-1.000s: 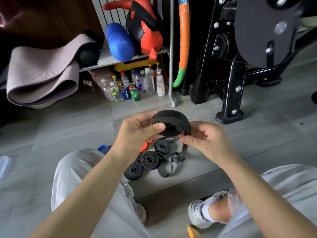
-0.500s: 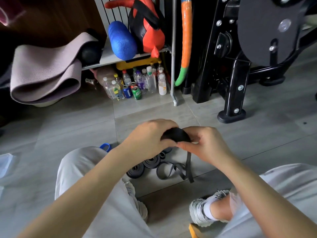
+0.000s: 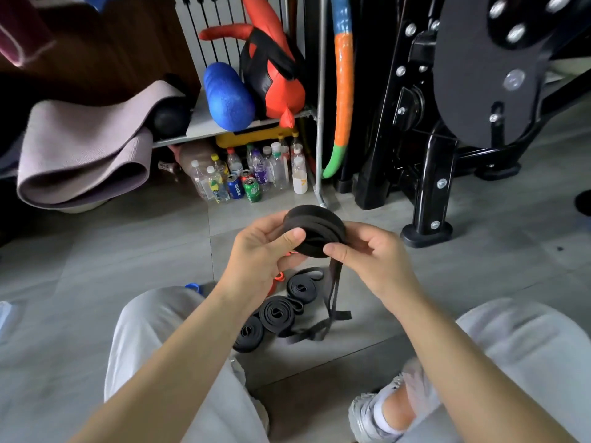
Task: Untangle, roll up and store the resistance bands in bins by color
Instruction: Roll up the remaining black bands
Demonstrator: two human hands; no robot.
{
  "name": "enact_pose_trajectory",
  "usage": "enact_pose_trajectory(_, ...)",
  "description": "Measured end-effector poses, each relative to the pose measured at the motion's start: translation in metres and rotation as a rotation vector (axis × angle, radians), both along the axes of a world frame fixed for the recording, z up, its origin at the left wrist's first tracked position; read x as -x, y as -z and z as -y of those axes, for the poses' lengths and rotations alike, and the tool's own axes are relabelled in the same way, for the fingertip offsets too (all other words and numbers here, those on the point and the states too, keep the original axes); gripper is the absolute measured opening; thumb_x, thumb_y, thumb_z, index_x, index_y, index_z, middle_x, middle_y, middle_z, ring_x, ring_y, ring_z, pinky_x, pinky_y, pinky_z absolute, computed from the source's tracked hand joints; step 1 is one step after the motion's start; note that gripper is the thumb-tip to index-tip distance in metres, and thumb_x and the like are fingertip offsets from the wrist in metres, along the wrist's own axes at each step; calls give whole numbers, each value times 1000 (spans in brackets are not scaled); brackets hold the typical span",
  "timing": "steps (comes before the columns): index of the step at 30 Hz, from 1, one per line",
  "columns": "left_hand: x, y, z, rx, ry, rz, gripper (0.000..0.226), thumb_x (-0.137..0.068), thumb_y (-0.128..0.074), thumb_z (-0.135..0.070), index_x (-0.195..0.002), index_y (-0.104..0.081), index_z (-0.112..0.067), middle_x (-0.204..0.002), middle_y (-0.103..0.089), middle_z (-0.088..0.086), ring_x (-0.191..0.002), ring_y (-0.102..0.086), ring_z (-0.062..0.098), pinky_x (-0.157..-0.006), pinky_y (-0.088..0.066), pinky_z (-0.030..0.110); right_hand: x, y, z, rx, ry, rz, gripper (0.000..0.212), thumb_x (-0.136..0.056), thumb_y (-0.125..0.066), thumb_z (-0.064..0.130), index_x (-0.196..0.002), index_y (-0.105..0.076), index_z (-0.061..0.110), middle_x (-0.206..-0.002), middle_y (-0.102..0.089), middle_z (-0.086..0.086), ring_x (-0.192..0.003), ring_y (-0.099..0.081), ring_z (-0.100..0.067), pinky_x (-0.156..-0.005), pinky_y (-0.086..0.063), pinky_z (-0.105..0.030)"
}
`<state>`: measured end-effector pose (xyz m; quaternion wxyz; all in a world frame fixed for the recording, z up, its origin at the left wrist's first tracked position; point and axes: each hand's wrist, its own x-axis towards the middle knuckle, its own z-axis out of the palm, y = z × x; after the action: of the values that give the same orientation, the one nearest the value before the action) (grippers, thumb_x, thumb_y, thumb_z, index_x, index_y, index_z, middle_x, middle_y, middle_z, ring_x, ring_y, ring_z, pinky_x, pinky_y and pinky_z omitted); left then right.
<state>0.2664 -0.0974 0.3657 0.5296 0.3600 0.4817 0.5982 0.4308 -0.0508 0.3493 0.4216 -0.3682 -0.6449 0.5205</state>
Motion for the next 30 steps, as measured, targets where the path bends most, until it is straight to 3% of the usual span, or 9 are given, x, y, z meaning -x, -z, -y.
enact_pose_trajectory(2,-1,-4,-6,13,18,86,35,-72,-62,-10,-107,-62,-7,-93,-72,7,-80,-69,21,-73,-59,32,0,-14,-10,-39,-15,47,29,-77,-73,3,-86,-67,30,-76,-71,18,-75,-67,2,-70,-49,-10)
enact_pose_trajectory(4,3,-12,-15,30,37,-19,32,-78,-62,-5,-110,-58,-4,-98,-70,9,-84,-68,22,-78,-58,34,-1,-26,-24,-84,-71,135,25,-78,-73,4,-86,-68,27,-76,-71,15,-72,-67,1,-70,-50,-12)
enact_pose_trajectory(8,22,-27,-34,-59,36,-1007,45,-80,-71,-12,-121,-53,-22,-108,-56,-12,-101,-54,6,-84,-49,22,9,-38,-56,-274,-129,459,14,-77,-76,18,-90,-73,18,-78,-73,-4,-78,-69,-21,-77,-54,-43)
enact_pose_trajectory(9,26,-30,-37,-88,62,-1158,50,-80,-72,-19,-126,-51,-25,-109,-52,-16,-103,-50,4,-86,-46,22,14,-40,-62,-325,-151,536,15,-76,-76,21,-90,-73,20,-76,-72,-5,-76,-68,-23,-75,-53,-45)
enact_pose_trajectory(14,36,-24,-65,-84,147,-1393,26,-84,-66,-25,-110,-61,-25,-96,-63,-6,-89,-57,15,-71,-42,26,35,-42,-84,-321,-206,679,19,-73,-79,23,-90,-73,29,-76,-71,3,-71,-64,-11,-69,-52,-35)
enact_pose_trajectory(17,46,-6,-73,-12,74,-1106,19,-79,-72,-17,-92,-66,-30,-86,-68,-11,-81,-63,12,-74,-50,27,40,-29,-94,-220,-229,591,14,-71,-80,27,-75,-67,32,-69,-68,4,-66,-62,-12,-67,-50,-36)
enact_pose_trajectory(20,54,1,-73,-26,4,-780,41,-73,-75,-3,-79,-63,-41,-78,-69,-21,-78,-66,1,-76,-52,20,42,-19,-101,-144,-244,560,17,-70,-80,28,-84,-71,23,-78,-71,-5,-78,-66,-24,-77,-51,-45)
enact_pose_trajectory(25,49,-9,-85,-20,-25,-292,30,-73,-69,2,-91,-65,-21,-76,-73,-7,-70,-67,8,-63,-55,20,38,-24,-113,86,-253,166,27,-69,-77,6,-89,-69,23,-87,-74,10,-83,-70,-7,-72,-55,-18)
enact_pose_trajectory(30,46,-10,-90,-5,-40,158,31,-70,-60,-7,-102,-61,-5,-85,-71,7,-71,-68,18,-64,-57,28,48,-28,-112,49,-206,40,28,-73,-73,4,-89,-69,27,-85,-74,13,-85,-70,-7,-74,-56,-21)
